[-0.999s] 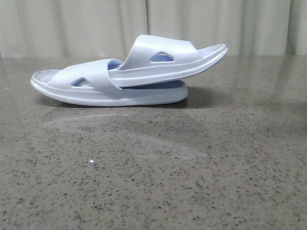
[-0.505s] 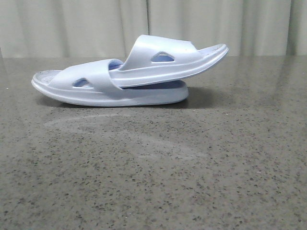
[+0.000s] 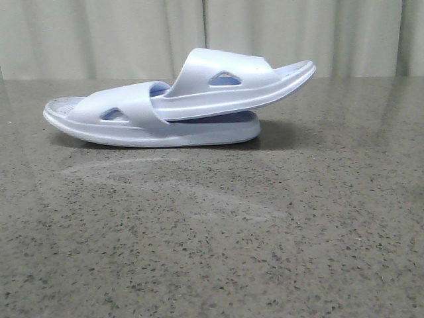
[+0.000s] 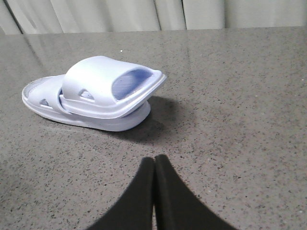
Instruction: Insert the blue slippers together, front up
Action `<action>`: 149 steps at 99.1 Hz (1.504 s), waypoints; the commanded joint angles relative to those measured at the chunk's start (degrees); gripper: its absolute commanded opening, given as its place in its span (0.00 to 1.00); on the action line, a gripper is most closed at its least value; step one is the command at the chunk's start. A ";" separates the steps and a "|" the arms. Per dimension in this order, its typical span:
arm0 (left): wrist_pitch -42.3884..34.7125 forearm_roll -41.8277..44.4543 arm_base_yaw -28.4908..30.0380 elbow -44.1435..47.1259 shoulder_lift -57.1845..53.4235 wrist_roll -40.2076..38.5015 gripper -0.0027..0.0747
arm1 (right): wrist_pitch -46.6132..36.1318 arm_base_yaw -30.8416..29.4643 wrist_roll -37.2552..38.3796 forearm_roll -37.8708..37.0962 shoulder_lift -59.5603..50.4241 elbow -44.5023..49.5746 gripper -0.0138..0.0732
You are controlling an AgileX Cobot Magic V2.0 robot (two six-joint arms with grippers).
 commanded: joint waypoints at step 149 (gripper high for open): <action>-13.12 43.11 2.98 18.44 -15.71 -37.50 0.05 | -1.18 3.46 -0.77 1.47 -0.13 -1.43 0.04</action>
